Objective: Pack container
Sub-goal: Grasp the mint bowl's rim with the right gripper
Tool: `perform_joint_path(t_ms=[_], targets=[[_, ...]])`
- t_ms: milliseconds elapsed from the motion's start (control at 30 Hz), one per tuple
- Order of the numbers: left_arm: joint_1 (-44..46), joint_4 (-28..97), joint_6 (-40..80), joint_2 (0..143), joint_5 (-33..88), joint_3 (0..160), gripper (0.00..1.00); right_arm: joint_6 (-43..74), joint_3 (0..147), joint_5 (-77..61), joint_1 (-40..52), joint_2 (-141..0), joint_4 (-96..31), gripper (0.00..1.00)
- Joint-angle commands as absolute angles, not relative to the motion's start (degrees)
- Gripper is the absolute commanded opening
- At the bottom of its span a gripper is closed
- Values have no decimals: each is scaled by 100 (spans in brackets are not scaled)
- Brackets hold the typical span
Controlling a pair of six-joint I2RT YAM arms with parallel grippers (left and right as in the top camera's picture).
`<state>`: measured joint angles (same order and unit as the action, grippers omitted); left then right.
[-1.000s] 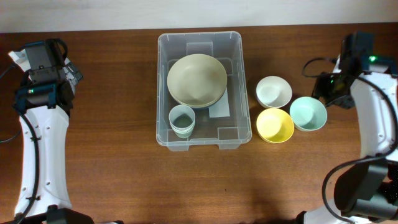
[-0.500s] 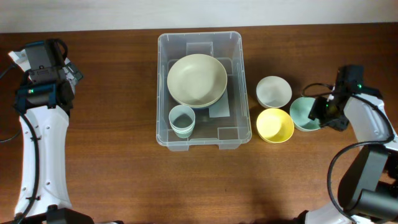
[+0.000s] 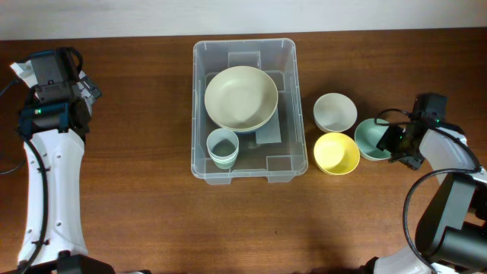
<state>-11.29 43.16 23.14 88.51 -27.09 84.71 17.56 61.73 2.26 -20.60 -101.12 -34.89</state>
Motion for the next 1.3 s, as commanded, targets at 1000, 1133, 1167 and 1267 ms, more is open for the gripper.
perform_joint_path(t_ms=[1000, 1133, 1167, 1267], targets=[[-1153, 4320, 2265, 8838, -2790, 8534, 99, 2453, 5452, -690, -2329, -10165, -2180, 52], [-1151, 4320, 2265, 8838, -2790, 8534, 100, 2451, 5452, -690, -2329, -10167, -2180, 42], [-1151, 4320, 2265, 8838, -2790, 8534, 100, 2451, 5452, -690, -2329, -10167, -2180, 37], [-1151, 4320, 2265, 8838, -2790, 8534, 99, 2451, 5452, -690, -2329, -10169, -2182, 15]])
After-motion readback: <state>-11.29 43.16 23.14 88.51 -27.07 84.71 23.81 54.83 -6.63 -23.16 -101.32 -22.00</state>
